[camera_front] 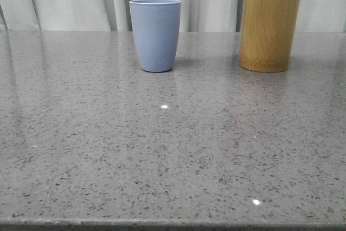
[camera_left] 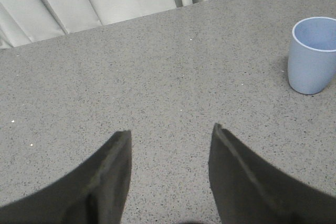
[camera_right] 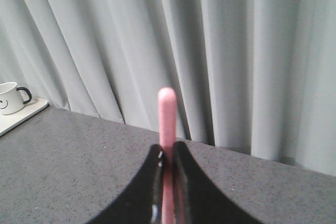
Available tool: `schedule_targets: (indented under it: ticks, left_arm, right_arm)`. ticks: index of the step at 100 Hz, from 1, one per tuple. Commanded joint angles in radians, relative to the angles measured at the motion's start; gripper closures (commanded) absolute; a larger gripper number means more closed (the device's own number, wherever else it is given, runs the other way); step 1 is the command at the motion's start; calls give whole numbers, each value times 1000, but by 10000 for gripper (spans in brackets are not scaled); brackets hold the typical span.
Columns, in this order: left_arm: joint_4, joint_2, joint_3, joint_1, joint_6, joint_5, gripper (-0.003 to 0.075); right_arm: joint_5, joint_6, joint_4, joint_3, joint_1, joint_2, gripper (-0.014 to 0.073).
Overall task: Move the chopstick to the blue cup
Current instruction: 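Carry the pink straw with the right gripper over the blue cup, then lower the straw into the blue cup and open the right gripper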
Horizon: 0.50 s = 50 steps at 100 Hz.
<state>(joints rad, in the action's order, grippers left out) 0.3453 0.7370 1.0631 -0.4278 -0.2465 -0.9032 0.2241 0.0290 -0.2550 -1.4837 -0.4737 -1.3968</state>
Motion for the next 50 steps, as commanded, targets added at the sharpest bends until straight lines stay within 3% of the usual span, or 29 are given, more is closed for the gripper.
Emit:
schedule_targets:
  ticks: [1, 50]
  left_arm:
    - [19, -2, 25, -5, -9, 60, 386]
    - [19, -2, 25, -5, -9, 60, 386]
  right_arm:
    - [-129, 10, -8, -34, -25, 2, 664]
    - [-246, 10, -10, -34, -57, -135, 664]
